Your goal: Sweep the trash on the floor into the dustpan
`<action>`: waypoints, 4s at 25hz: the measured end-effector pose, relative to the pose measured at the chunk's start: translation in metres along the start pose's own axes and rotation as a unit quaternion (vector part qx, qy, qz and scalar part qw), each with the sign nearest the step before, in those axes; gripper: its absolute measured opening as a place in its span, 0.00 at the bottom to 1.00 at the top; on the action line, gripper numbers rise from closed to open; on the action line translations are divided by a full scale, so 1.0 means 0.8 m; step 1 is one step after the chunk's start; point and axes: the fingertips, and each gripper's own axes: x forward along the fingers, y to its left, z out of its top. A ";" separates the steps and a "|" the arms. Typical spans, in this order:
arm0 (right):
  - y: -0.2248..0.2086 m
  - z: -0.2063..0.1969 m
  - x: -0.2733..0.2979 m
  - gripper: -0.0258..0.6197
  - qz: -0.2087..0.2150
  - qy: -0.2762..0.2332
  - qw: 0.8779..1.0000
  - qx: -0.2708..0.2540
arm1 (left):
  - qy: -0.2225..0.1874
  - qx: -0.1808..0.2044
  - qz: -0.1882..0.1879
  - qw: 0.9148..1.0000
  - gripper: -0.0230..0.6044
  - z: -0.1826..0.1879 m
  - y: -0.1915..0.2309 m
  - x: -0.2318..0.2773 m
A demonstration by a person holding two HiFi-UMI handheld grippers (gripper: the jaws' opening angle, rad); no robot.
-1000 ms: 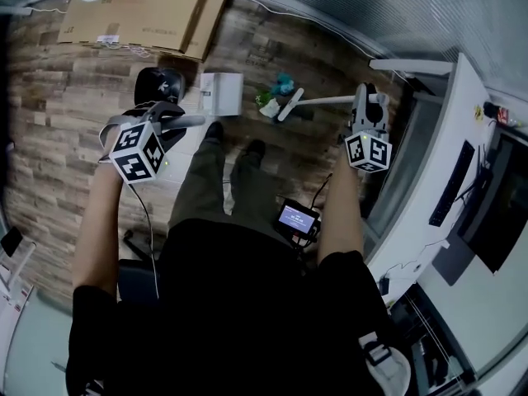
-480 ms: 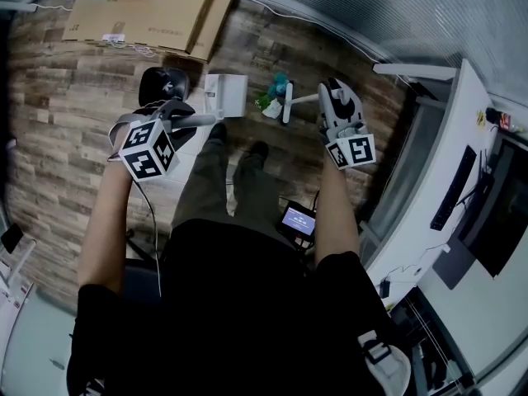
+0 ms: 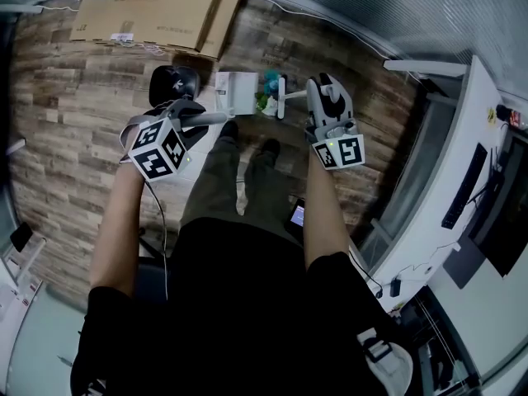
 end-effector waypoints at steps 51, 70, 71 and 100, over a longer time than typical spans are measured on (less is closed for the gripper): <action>0.047 0.358 -0.148 0.17 0.087 -0.081 0.993 0.001 | -0.503 -0.220 0.298 0.781 0.11 0.205 0.010 -0.313; 0.031 0.339 -0.279 0.17 0.021 -0.063 0.997 -0.028 | -0.565 -0.208 0.384 0.700 0.03 0.231 -0.118 -0.363; 0.034 0.338 -0.286 0.17 0.017 -0.064 0.997 -0.027 | -0.566 -0.207 0.381 0.701 0.03 0.227 -0.123 -0.361; 0.235 0.271 -0.451 0.16 -0.025 -0.050 0.998 -0.010 | -0.532 -0.218 0.337 0.746 0.03 0.099 -0.337 -0.335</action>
